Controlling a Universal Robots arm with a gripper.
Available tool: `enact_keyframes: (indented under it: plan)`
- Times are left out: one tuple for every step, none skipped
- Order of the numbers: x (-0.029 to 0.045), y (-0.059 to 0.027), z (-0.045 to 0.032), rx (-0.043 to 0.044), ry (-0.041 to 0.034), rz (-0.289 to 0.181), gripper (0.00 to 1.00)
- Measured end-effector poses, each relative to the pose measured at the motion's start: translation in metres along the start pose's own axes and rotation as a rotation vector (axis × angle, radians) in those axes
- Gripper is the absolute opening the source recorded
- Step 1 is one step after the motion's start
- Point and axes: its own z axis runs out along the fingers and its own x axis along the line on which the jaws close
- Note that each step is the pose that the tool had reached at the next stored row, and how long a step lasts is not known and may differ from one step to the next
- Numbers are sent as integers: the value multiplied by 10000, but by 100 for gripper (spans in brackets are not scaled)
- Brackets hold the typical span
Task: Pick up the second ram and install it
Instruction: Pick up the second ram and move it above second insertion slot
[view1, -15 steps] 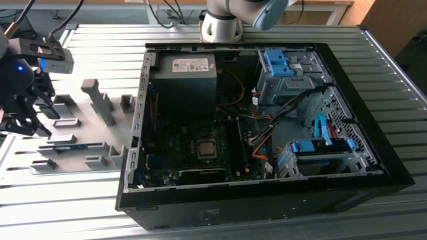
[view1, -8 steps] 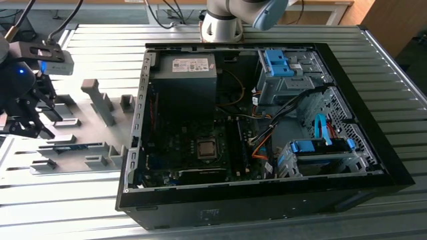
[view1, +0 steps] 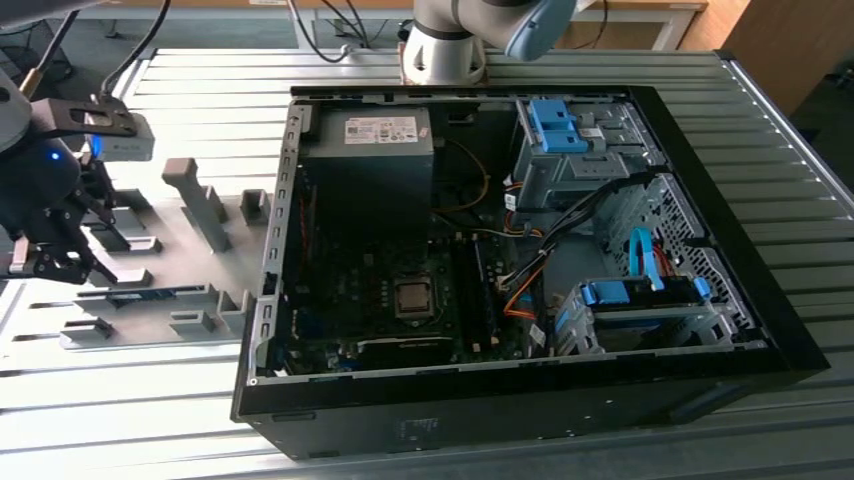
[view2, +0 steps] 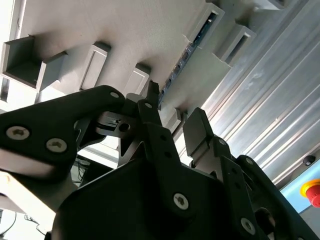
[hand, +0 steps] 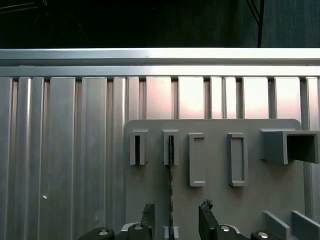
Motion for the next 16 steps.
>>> enact_keyframes:
  plan:
    - [0,1,17,0,0,0,47]
    - [1,2,33,-1,1,0,47]
    - [1,2,47,-2,1,0,47]
    - [1,2,56,-4,1,0,47]
    - [1,2,56,-6,3,1,47]
    - [1,2,56,-7,3,1,47]
    - [1,2,57,-7,3,1,47]
    - [1,2,58,-6,3,0,45]
    - [1,2,59,-5,2,0,45]
    - [1,2,66,-2,-1,0,39]
    - [2,2,79,-2,-1,0,39]
    - [2,2,93,-4,1,1,39]
    - [2,3,111,-5,1,1,39]
    - [3,5,129,-3,0,1,39]
    - [3,11,147,-4,1,2,39]
    - [4,12,164,-5,1,1,39]
